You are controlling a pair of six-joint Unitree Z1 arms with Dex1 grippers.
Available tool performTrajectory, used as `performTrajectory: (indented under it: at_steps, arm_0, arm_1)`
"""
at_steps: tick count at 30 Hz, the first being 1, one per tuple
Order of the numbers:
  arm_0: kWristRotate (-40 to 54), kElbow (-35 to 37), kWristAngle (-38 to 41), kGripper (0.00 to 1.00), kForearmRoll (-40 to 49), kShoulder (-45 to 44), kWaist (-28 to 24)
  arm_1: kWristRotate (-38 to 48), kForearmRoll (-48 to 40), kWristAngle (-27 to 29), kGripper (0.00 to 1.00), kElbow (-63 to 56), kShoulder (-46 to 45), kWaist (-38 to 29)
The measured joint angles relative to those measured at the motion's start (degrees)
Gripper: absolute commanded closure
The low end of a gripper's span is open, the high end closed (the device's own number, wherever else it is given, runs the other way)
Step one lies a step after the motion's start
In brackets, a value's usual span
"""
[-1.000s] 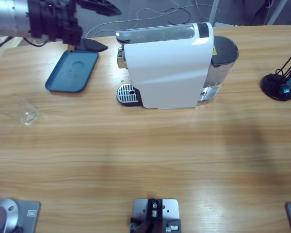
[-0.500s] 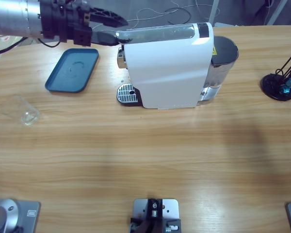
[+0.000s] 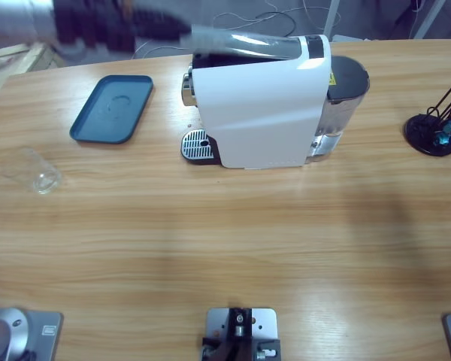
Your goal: Pour coffee
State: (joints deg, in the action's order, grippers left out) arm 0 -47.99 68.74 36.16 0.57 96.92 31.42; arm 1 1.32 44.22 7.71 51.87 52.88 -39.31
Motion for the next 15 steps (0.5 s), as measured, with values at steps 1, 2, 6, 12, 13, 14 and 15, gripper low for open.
performTrajectory:
  at_steps: [1,2,6,12,13,14,15]
  arm_0:
    - [0.0,1.4,-0.6,1.000,-0.1,-1.3,0.6]
    - [0.0,3.1,-1.2,1.000,0.0,-2.6,1.0]
    - [0.0,8.8,-3.8,0.088,1.8,-6.6,1.5]
    - [33.6,5.7,-20.3,0.009,7.6,-13.5,8.8]
    - [39.4,3.1,-24.2,0.009,8.1,-14.9,10.6]
    - [43.7,0.3,-27.4,0.009,8.4,-16.2,11.8]
    - [47.1,-2.7,-30.0,0.009,8.7,-17.5,12.6]
  arm_1:
    - [0.0,0.0,0.0,0.014,0.0,0.0,0.0]
    - [0.0,0.0,0.0,0.022,0.0,0.0,0.0]
    - [0.1,-0.8,1.2,0.063,-0.5,0.1,0.0]
    - [4.2,-7.5,9.6,0.160,-5.6,0.1,1.1]
    - [5.4,-8.6,10.4,0.162,-6.1,0.3,2.0]
    - [6.7,-9.6,11.0,0.175,-6.4,0.8,3.5]
    - [8.2,-10.5,11.2,0.196,-6.6,1.9,5.7]
